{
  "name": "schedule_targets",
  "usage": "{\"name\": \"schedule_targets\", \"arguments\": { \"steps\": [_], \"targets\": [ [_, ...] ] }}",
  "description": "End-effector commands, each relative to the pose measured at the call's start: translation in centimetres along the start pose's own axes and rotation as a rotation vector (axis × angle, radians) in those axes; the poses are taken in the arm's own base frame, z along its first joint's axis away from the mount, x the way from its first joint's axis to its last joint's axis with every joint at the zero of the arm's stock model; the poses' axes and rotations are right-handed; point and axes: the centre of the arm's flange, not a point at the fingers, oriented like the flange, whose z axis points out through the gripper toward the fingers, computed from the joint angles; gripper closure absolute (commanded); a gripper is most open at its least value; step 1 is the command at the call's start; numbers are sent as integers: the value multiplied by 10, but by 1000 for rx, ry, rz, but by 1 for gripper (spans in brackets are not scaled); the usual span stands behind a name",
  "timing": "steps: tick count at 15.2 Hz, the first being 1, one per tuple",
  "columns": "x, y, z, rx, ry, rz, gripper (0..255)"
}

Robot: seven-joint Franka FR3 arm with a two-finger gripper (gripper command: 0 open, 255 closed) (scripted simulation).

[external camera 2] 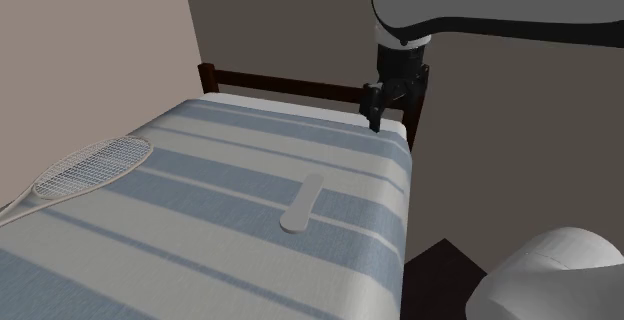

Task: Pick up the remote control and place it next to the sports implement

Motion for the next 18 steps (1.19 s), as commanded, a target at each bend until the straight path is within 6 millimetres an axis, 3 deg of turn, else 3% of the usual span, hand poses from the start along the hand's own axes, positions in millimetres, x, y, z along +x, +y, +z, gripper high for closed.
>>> {"name": "schedule_targets", "arguments": {
  "steps": [1,9,18],
  "targets": [
    [0,0,0,0,0,0,0],
    [36,-58,77,45,-39,302,0],
    [91,-111,163,96,-83,642,0]
  ]
}}
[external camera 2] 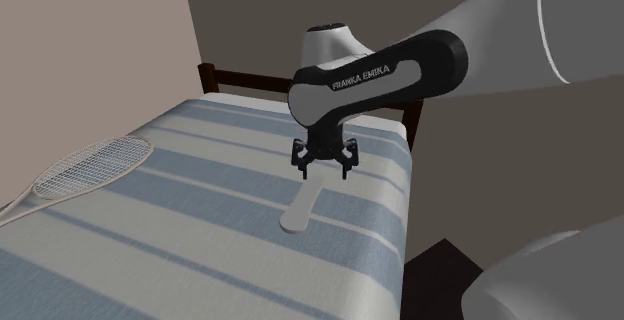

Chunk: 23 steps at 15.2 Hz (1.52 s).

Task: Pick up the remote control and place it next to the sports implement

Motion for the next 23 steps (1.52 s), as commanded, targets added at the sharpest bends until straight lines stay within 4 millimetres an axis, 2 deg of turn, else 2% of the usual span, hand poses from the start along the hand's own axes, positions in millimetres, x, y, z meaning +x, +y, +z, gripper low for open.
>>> {"name": "schedule_targets", "arguments": {
  "steps": [1,5,12,21,22,23],
  "targets": [
    [8,-15,19,13,-10,81,0],
    [26,-43,56,35,-29,227,0],
    [25,-45,93,35,-29,227,0],
    [25,-45,96,35,-29,227,0],
    [25,-45,96,35,-29,227,255],
    [25,-45,96,35,-29,227,255]
  ]
}}
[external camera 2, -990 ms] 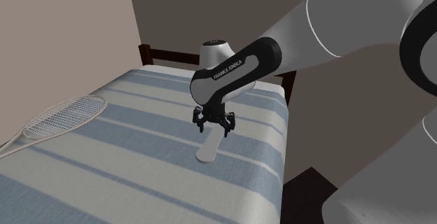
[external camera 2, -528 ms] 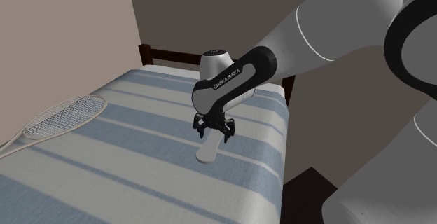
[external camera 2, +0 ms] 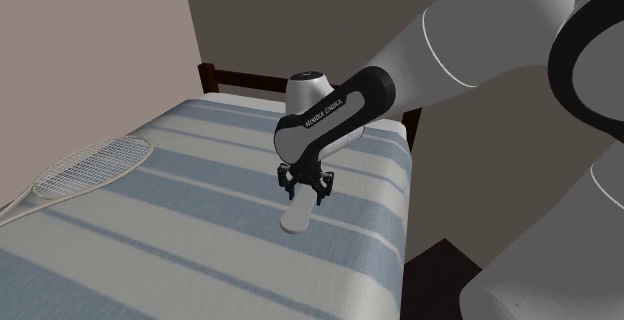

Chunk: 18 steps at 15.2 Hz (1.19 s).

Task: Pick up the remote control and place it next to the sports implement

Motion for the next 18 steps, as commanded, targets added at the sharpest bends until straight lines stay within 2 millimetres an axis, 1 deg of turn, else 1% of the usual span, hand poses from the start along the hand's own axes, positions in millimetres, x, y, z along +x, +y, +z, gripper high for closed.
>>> {"name": "schedule_targets", "arguments": {
  "steps": [1,8,18],
  "targets": [
    [0,0,0,0,0,0,255],
    [0,0,0,0,0,0,255],
    [0,-1,-53,0,0,0,255]
  ]
}}
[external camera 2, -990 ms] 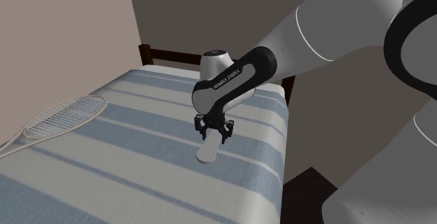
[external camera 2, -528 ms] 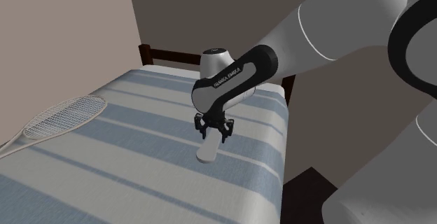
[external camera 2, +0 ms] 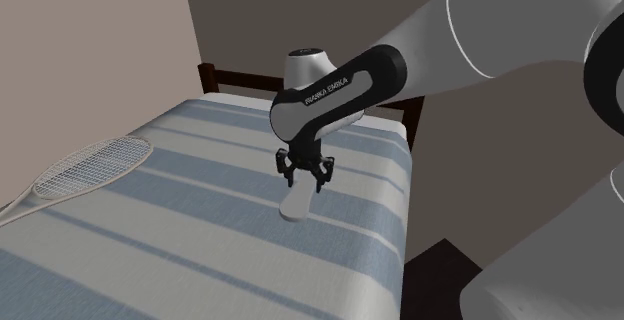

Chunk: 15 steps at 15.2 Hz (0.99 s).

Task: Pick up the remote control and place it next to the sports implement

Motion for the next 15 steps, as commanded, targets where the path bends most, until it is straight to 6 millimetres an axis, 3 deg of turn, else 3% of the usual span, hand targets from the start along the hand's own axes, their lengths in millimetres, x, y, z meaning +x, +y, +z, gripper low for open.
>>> {"name": "schedule_targets", "arguments": {
  "steps": [1,12,15],
  "targets": [
    [0,1,-12,0,0,0,255],
    [-1,0,-69,0,0,0,255],
    [-17,-36,-69,0,0,0,255]
  ]
}}
